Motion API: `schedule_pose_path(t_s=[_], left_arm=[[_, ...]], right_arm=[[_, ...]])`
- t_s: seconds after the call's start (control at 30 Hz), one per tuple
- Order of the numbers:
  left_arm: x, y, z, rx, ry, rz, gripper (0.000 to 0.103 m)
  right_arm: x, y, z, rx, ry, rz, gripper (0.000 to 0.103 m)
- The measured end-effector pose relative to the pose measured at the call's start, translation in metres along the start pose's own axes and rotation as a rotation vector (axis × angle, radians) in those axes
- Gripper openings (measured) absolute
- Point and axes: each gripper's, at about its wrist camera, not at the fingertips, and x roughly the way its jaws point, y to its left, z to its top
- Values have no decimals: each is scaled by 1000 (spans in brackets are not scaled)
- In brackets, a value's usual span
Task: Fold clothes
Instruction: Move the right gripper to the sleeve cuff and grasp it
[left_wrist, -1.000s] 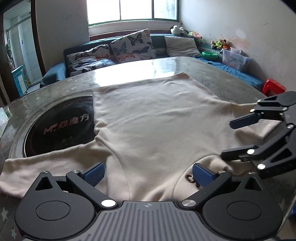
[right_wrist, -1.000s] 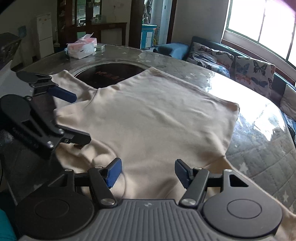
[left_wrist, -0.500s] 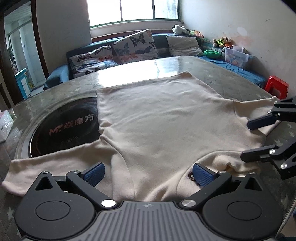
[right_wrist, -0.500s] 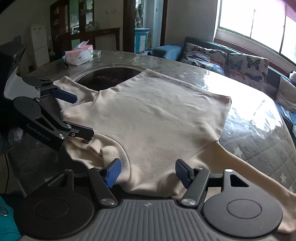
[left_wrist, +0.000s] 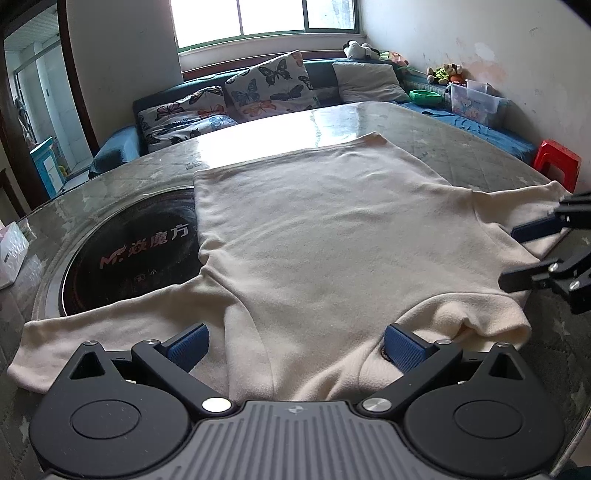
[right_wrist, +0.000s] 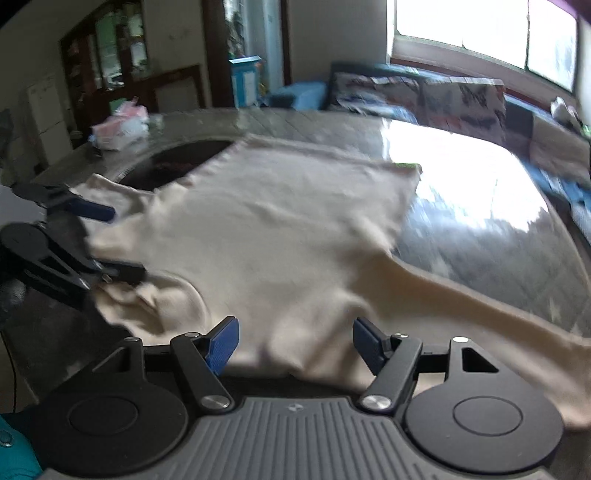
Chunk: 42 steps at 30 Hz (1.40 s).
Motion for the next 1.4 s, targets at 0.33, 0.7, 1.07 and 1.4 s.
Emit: schedule_pose_path(t_s=[0.33, 0.7, 1.07, 1.4], left_arm=[[2, -13, 19, 17, -24, -16, 103], [10, -44, 42, 49, -41, -44, 103], [26, -78, 54, 76, -13, -64, 103], [35, -91, 59, 82, 10, -67, 103]], right_arm=[[-29, -42, -25, 167, -36, -99, 72], [-58, -98, -59, 345, -70, -285, 70], [-66, -156, -79, 523, -114, -475, 54], [-71, -161, -78, 521, -149, -497, 10]])
